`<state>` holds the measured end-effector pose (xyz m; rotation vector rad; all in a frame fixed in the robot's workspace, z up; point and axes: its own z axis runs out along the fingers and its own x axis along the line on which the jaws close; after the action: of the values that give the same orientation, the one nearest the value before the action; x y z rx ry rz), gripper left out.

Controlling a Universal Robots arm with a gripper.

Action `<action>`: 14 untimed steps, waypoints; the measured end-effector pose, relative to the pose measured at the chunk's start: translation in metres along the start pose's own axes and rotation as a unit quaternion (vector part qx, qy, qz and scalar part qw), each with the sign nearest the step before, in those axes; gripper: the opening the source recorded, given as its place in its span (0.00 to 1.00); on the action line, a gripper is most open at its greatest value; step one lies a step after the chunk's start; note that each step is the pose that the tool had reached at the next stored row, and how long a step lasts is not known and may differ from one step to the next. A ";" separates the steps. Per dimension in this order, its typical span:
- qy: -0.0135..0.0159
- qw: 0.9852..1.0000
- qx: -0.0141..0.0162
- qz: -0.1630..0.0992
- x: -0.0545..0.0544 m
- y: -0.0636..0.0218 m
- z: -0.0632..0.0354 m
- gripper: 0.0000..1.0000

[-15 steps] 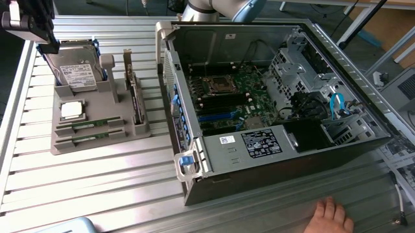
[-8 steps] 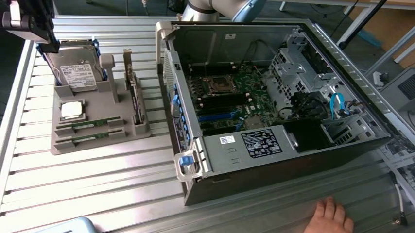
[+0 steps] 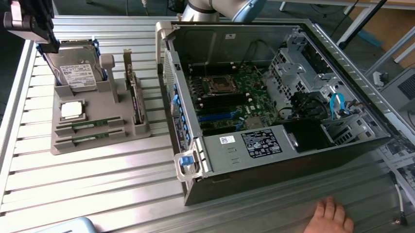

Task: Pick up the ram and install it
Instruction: 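Pick up the ram and move it above insertion slot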

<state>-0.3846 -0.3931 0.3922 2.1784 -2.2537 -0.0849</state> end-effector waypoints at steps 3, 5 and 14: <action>0.000 1.000 0.000 0.000 0.000 0.0000 0.0000 0.11; -0.001 1.000 0.000 0.000 0.000 0.0000 0.0000 0.11; -0.010 1.000 0.005 -0.001 0.000 0.0010 0.0000 0.11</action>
<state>-0.3856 -0.3930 0.3922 2.1940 -2.2675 -0.0951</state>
